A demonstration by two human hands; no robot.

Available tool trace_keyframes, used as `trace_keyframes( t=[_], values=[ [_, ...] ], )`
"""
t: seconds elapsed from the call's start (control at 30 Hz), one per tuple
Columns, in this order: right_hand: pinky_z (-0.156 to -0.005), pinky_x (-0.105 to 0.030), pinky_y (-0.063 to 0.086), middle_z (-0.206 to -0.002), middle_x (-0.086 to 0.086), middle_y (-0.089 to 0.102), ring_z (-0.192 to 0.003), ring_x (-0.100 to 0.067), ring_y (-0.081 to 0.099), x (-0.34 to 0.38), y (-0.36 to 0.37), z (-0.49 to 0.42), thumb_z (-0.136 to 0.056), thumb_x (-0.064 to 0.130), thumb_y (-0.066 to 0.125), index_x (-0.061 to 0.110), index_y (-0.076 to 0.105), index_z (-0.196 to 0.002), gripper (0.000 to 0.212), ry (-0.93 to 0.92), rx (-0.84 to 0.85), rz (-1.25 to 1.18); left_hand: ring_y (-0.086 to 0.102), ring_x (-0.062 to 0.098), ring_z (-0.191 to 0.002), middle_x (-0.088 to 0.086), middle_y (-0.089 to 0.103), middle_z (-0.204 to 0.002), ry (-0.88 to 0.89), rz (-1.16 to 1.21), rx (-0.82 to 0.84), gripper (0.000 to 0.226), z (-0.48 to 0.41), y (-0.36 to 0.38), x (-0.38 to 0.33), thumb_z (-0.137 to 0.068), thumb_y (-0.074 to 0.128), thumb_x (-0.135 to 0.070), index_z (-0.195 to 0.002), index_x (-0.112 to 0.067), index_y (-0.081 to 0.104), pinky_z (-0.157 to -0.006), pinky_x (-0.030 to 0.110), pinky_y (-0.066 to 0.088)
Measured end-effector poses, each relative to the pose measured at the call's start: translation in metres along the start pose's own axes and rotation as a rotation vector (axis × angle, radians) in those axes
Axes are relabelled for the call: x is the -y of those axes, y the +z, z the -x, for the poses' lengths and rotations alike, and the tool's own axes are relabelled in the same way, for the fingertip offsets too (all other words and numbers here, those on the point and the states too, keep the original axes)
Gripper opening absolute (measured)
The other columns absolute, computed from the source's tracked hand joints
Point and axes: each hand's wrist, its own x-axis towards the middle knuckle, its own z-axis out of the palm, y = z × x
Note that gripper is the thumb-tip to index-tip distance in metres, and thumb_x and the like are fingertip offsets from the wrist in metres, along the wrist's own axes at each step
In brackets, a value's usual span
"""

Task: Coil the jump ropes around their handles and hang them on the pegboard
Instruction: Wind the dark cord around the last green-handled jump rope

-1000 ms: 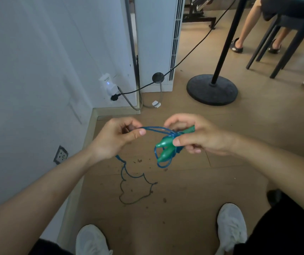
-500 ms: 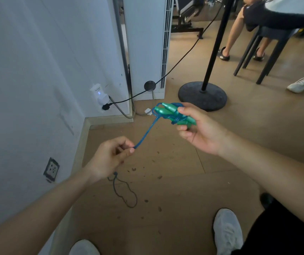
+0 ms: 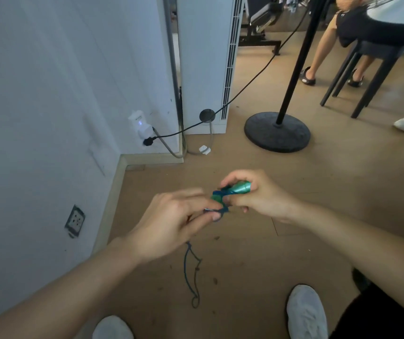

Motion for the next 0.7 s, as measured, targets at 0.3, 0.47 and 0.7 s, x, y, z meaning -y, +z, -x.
trace_keyframes(
  t=[0.3,0.47,0.7],
  values=[
    [-0.045,-0.027,0.040,-0.078,-0.001,0.065,-0.058,-0.020,0.049,0.015,0.008,0.013,-0.077,0.017,0.081,0.012,0.066,-0.089,0.020,0.085,0.348,-0.124,0.065,0.012,-0.066,-0.014,0.070,-0.072,-0.338,0.137,-0.223,0.030,-0.006,-0.002,0.022,-0.079,0.070,-0.062,-0.079,-0.032,0.074,-0.060,0.041,0.054],
    [-0.041,-0.025,0.041,-0.072,0.003,0.064,-0.052,-0.020,0.046,0.023,0.011,0.015,-0.075,0.006,0.077,0.010,0.062,-0.088,0.021,0.089,0.272,-0.193,0.055,0.009,-0.056,-0.010,0.067,-0.066,-0.448,0.206,-0.203,0.040,-0.007,0.002,0.031,-0.072,0.070,-0.070,-0.076,-0.031,0.072,-0.057,0.037,0.050],
    [-0.044,-0.020,0.042,-0.079,0.000,0.066,-0.052,-0.009,0.045,0.031,-0.002,0.011,-0.078,0.017,0.060,0.023,0.077,-0.108,0.035,0.231,0.154,-0.692,0.049,0.010,-0.052,0.003,0.060,-0.070,-0.540,0.485,-0.191,0.013,-0.002,0.004,0.040,-0.090,0.072,-0.023,-0.081,-0.014,0.069,-0.049,0.020,0.042]
  ],
)
